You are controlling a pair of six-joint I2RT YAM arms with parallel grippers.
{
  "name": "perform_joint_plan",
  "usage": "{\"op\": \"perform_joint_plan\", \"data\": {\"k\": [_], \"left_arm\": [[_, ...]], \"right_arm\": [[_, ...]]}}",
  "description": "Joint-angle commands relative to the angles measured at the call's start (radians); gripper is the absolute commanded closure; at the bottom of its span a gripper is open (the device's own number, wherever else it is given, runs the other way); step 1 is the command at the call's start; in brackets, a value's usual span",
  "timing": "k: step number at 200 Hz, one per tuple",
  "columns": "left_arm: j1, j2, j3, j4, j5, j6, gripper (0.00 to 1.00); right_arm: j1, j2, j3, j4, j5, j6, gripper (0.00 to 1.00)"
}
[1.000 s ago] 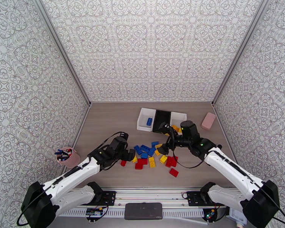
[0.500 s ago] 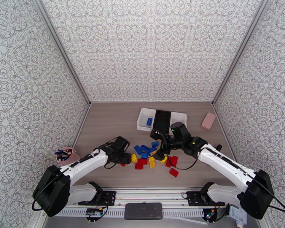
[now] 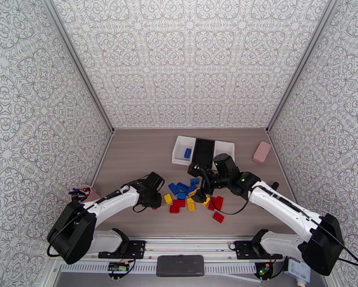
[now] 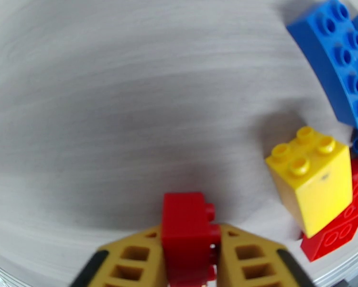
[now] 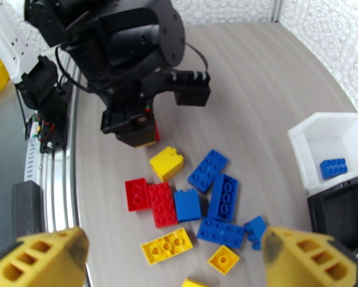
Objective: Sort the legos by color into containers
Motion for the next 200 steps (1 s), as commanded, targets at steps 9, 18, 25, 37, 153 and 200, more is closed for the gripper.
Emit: {"op": "perform_joint_plan", "data": {"k": [9,18,25,37,153,200], "left_arm": [[0.004,-0.049,0.031,0.009,-0.008,-0.012,0.80],[0.003,-0.072,0.037,0.013,-0.020,-0.012,0.79],[0.003,-0.091,0.042,0.018,-0.030,-0.012,0.79],[0.002,-0.125,0.051,0.038,-0.042,-0.003,0.79],[-0.094,0.035,0.235,0.711,-0.084,0.146,0.81],[-0.115,0.285,0.447,0.812,-0.052,0.268,0.81]], "right_arm": [[0.010,0.012,0.035,-0.019,-0.019,-0.013,0.01],[0.010,0.009,0.033,-0.012,-0.012,-0.010,0.00],[0.010,0.006,0.030,-0.006,-0.001,-0.006,0.00],[0.010,0.002,0.026,0.009,0.015,0.001,0.00],[-0.070,-0.152,-0.095,0.184,0.249,0.187,0.00],[-0.131,-0.209,-0.135,0.193,0.325,0.253,0.00]]}}
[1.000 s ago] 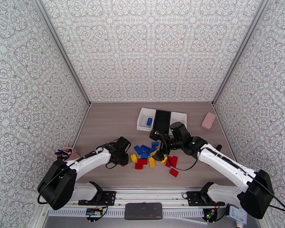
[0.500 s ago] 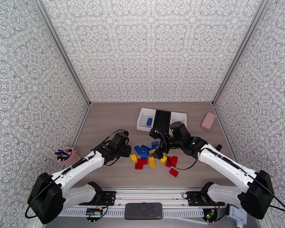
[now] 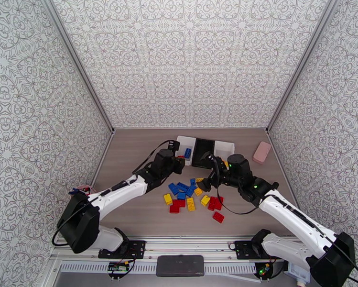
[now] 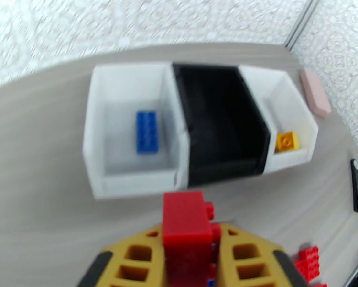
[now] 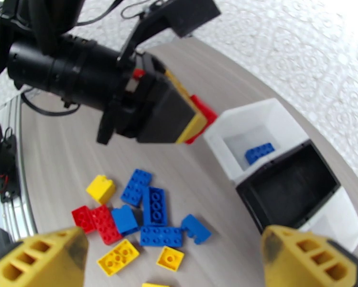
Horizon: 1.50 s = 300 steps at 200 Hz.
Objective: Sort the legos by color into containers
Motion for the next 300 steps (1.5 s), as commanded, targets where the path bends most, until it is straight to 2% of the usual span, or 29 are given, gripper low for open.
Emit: {"op": "perform_joint_plan", "data": {"k": [1,51,86,114,131,171,209,242,268,300], "left_arm": [[-0.011,0.109,0.103,0.110,0.030,0.097,0.81],[-0.001,0.387,0.366,0.119,0.084,0.160,0.81],[0.015,0.559,0.517,0.120,0.118,0.147,0.81],[0.020,0.642,0.610,0.109,0.133,0.135,0.80],[0.019,0.649,0.638,0.095,0.147,0.136,0.75],[0.021,0.590,0.620,0.061,0.172,0.141,0.43],[0.017,0.442,0.470,0.096,0.176,0.154,0.27],[0.001,0.284,0.302,0.109,0.196,0.174,0.11],[-0.017,0.154,0.173,0.109,0.226,0.184,0.00],[-0.047,0.003,0.017,0.126,0.302,0.215,0.00]], "right_arm": [[-0.031,-0.033,-0.026,0.025,0.062,0.061,0.01],[-0.058,-0.088,-0.048,0.001,0.087,0.078,0.00],[-0.066,-0.106,-0.054,-0.013,0.103,0.090,0.00],[-0.069,-0.116,-0.055,-0.024,0.118,0.091,0.00],[-0.071,-0.120,-0.050,-0.036,0.125,0.092,0.00],[-0.072,-0.131,-0.057,-0.020,0.172,0.120,0.00],[-0.074,-0.142,-0.080,0.056,0.284,0.235,0.02],[-0.073,-0.134,-0.088,0.008,0.422,0.400,0.04],[-0.076,-0.111,-0.064,-0.128,0.525,0.576,0.07],[-0.077,-0.103,-0.084,-0.253,0.536,0.745,0.07]]}}
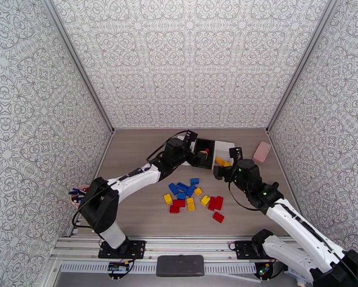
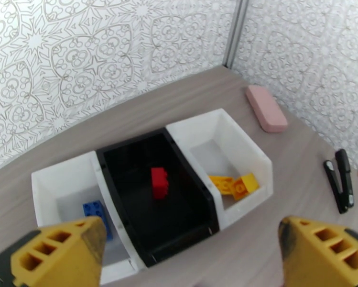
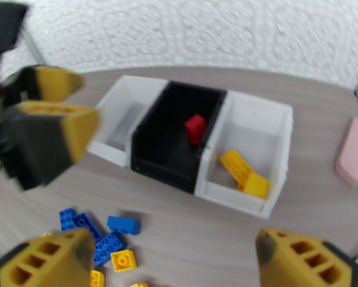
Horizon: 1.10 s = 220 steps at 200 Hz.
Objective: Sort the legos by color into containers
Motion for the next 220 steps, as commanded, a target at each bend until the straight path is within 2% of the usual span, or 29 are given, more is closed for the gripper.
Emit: {"op": "perform_joint_plan", "data": {"k": [1,40,100,154,186,220], "left_arm": [[-0.024,-0.088,-0.092,0.005,0.087,0.043,0.00],[-0.059,-0.228,-0.208,-0.072,0.224,0.152,0.00],[-0.085,-0.388,-0.362,-0.115,0.295,0.273,0.00],[-0.131,-0.427,-0.461,-0.065,0.309,0.366,0.00],[-0.137,-0.421,-0.483,-0.017,0.315,0.360,0.00],[-0.138,-0.419,-0.511,0.019,0.312,0.357,0.00]], "right_arm": [[-0.006,0.004,-0.006,-0.140,0.059,0.195,0.07],[-0.006,0.012,-0.061,-0.292,0.033,0.342,0.07],[-0.006,0.120,-0.123,-0.306,-0.175,0.400,0.07],[-0.007,0.284,-0.133,-0.246,-0.282,0.349,0.24],[-0.006,0.346,-0.145,-0.224,-0.291,0.341,0.32],[-0.006,0.336,-0.164,-0.235,-0.261,0.350,0.44]]}}
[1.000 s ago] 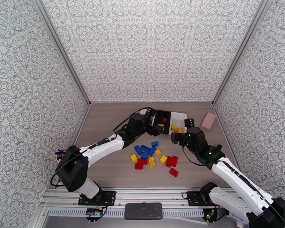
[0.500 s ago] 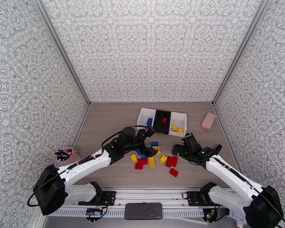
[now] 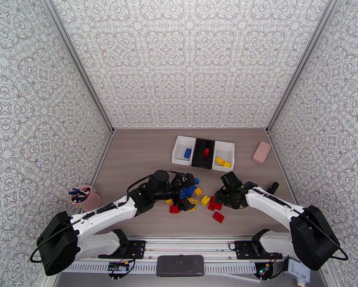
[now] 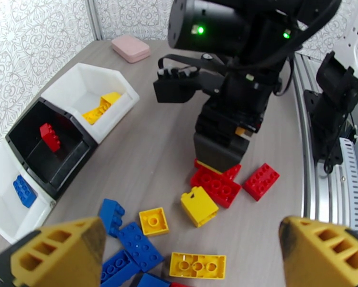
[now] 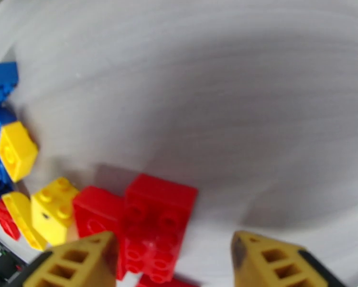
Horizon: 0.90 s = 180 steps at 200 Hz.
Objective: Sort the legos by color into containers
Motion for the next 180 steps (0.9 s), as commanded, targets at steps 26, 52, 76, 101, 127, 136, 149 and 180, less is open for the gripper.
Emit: {"op": "perform_joint_plan", "data": {"k": [26,52,76,101,127,136,149,180], "left_arm": [[-0.007,0.003,-0.040,0.081,0.017,0.026,0.00],[-0.007,0.008,-0.048,0.098,0.041,0.027,0.00],[-0.007,0.017,-0.063,0.133,0.053,0.016,0.00],[-0.009,0.026,-0.069,0.120,0.063,0.066,0.00],[-0.008,0.029,-0.078,0.139,0.052,0.065,0.00],[-0.010,0.031,-0.078,0.137,0.053,0.067,0.00],[-0.010,0.032,-0.078,0.138,0.058,0.069,0.00],[-0.009,0.033,-0.080,0.143,0.069,0.072,0.00]], "right_arm": [[-0.007,-0.023,-0.031,-0.029,0.056,0.015,0.49],[-0.007,-0.047,-0.031,-0.051,0.082,0.031,0.51],[-0.007,-0.044,-0.009,-0.045,0.062,0.000,0.43],[-0.006,-0.005,0.018,-0.035,0.064,-0.033,0.38],[-0.005,0.046,0.038,-0.045,0.060,-0.049,0.38],[-0.005,0.057,0.041,-0.044,0.051,-0.049,0.39],[-0.005,0.064,0.044,-0.043,0.049,-0.045,0.43],[-0.006,0.055,0.047,-0.053,0.068,-0.037,0.55]]}}
